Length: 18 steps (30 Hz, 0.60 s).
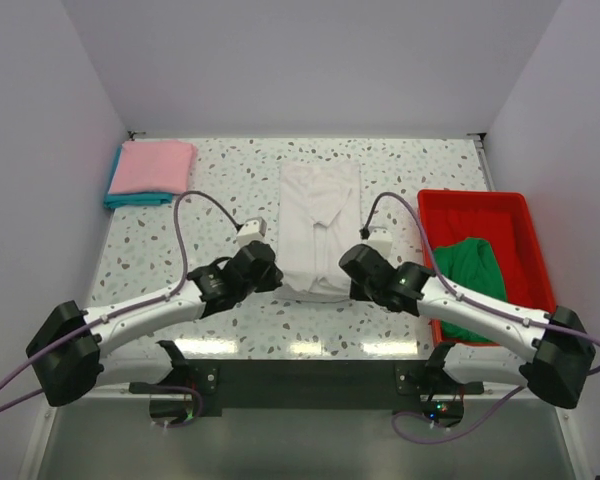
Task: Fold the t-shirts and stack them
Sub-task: Fold the tshirt
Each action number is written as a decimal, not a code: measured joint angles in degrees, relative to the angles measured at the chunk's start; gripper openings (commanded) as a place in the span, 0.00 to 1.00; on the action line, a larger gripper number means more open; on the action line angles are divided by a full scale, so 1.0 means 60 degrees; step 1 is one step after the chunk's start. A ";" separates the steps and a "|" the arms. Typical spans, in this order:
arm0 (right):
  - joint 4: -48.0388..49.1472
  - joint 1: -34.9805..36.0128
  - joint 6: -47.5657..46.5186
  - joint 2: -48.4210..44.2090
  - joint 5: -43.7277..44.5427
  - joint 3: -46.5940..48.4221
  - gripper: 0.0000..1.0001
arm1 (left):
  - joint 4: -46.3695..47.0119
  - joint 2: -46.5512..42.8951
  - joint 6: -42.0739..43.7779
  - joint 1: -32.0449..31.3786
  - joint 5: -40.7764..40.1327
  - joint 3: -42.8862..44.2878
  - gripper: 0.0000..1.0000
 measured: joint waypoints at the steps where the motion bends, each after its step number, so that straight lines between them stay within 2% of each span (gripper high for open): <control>1: 0.0124 -0.0328 -0.0157 0.0182 -0.0004 0.0073 0.00 | 0.0091 0.0244 0.0120 0.0193 0.0004 0.0164 0.00; 5: 0.0736 -0.1610 -0.0903 0.1220 -0.0015 0.0444 0.00 | 0.0645 0.1348 0.0576 0.0907 0.0113 0.0834 0.00; 12: 0.1752 -0.2670 -0.1861 0.2805 -0.0244 0.1461 0.00 | 0.1461 0.3136 0.1111 0.1967 0.0466 0.1701 0.00; 18: 0.2350 -0.3464 -0.2401 0.3829 -0.0703 0.2215 0.00 | 0.2065 0.4047 0.1483 0.2696 0.0936 0.2237 0.00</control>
